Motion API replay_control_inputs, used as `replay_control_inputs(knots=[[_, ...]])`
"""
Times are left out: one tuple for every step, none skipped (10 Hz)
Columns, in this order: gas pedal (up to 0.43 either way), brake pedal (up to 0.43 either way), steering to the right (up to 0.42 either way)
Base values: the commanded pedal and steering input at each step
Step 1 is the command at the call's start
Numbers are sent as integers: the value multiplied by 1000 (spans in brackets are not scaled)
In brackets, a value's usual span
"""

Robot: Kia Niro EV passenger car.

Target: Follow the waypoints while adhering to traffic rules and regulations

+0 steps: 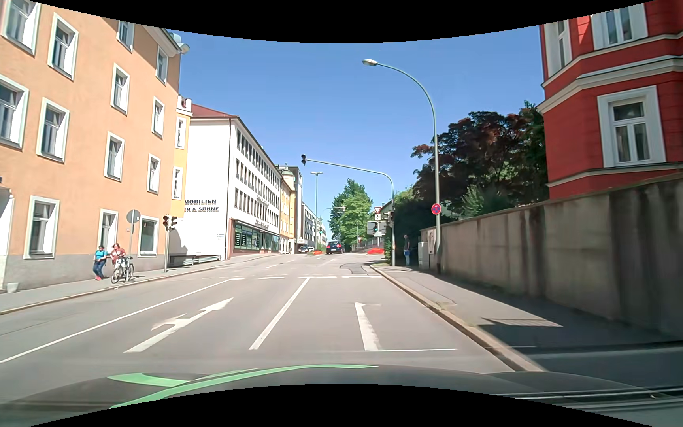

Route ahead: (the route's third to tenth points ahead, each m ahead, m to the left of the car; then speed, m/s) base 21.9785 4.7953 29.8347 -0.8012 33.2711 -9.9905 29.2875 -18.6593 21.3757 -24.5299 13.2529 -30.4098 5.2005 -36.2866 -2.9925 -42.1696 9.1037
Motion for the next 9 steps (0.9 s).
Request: replay_control_inputs(knots=[[39,0,-8],[39,0,-7],[28,0,-7],[8,0,-7],[0,0,-7],[0,0,-7],[0,0,-7],[0,0,-7],[0,0,-7]])
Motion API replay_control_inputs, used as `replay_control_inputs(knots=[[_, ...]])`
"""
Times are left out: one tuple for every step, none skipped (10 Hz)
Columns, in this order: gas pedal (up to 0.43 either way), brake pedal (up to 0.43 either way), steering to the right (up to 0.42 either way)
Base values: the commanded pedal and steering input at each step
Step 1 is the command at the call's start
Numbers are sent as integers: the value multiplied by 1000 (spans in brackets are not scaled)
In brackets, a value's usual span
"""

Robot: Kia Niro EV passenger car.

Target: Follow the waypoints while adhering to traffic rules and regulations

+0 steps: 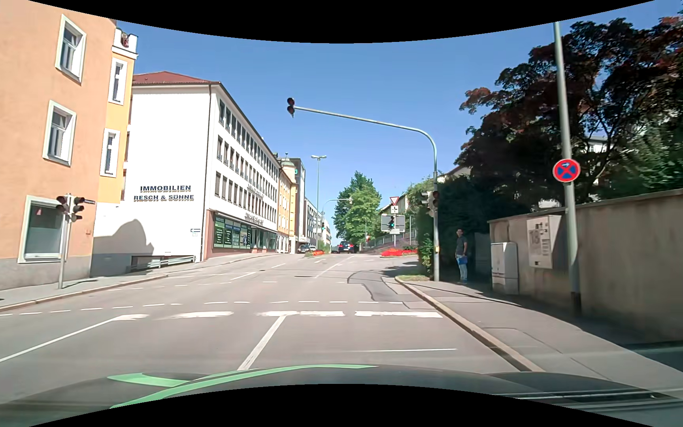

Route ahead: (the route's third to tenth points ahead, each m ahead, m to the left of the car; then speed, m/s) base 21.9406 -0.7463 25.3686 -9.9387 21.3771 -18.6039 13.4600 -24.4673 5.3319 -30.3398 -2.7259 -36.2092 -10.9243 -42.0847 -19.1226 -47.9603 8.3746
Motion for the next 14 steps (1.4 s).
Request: replay_control_inputs(knots=[[0,0,-6],[0,0,-4],[0,0,-1],[0,0,0],[0,0,0],[0,0,2],[0,0,7],[0,30,12],[0,104,20],[0,128,29],[0,134,37],[0,134,49],[0,140,63],[0,134,75]])
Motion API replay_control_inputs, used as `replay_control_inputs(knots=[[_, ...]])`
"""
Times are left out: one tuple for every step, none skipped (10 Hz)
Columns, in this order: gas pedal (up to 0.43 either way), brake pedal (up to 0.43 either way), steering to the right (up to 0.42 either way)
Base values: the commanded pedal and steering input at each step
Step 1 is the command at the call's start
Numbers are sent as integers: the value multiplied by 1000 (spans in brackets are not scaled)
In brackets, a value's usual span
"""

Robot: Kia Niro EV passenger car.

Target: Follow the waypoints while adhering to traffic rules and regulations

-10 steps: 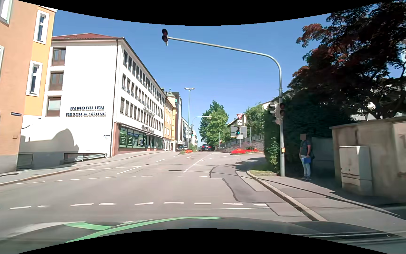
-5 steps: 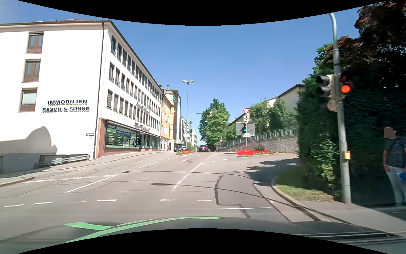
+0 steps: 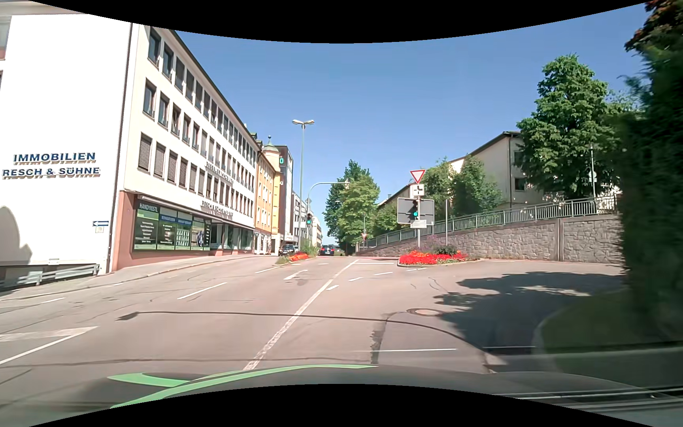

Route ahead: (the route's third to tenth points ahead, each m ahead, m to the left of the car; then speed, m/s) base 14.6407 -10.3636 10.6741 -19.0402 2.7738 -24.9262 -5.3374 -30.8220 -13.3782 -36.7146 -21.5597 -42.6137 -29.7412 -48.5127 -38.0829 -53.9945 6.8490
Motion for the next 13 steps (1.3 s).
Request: replay_control_inputs(knots=[[0,134,91],[0,134,112],[0,134,133],[0,134,155],[0,134,187],[0,128,217],[0,134,243],[0,140,268],[0,140,294],[0,140,316],[0,140,341],[0,140,364],[0,134,372]])
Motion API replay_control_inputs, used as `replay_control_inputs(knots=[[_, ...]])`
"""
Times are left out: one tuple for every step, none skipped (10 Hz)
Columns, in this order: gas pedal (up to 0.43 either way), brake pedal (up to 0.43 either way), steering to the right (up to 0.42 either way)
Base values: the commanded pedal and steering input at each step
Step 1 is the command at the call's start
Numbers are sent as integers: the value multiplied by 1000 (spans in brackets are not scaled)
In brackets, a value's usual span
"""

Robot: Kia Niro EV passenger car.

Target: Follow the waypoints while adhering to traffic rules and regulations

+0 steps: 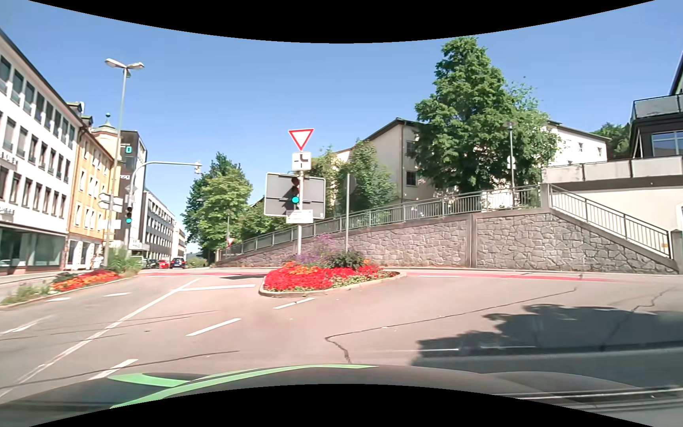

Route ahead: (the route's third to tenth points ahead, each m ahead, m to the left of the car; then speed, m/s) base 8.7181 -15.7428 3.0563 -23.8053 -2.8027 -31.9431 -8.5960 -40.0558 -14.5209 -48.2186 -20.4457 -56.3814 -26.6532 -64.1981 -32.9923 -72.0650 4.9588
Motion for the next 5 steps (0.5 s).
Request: replay_control_inputs(knots=[[0,122,378],[0,104,387],[0,91,398],[0,30,406],[0,0,415]])
